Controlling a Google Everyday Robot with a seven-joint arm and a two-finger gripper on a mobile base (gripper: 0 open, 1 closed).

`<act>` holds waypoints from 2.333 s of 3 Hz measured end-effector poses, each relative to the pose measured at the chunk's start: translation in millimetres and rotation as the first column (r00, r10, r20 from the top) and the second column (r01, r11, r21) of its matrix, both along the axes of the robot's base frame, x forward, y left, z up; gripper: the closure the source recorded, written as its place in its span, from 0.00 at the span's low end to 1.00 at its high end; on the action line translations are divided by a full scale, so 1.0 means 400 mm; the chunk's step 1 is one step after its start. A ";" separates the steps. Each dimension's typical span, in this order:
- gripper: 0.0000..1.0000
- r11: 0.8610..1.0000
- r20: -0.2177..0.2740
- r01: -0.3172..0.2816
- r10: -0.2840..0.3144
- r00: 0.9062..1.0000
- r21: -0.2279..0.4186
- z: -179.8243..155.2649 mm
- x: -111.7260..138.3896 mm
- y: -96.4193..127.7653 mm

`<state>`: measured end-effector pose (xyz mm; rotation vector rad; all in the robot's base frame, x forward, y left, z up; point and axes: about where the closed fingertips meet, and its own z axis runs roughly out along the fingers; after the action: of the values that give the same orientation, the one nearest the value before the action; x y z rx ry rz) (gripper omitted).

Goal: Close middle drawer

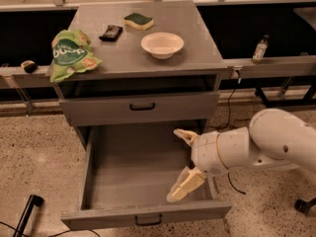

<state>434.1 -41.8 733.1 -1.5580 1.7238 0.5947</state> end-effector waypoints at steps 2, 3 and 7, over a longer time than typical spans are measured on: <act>0.00 0.999 0.013 -0.045 0.045 0.999 0.025 -0.053 -0.004 0.001; 0.00 0.999 0.012 -0.045 0.045 0.999 0.002 -0.185 0.000 0.000; 0.00 0.982 0.015 -0.184 0.185 0.983 -0.054 -0.570 -0.015 0.024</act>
Offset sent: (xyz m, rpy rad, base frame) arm -0.0014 -0.0002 -0.0202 0.0296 -0.0107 0.0390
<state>428.0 -32.4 505.0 -1.7676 1.6027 0.6279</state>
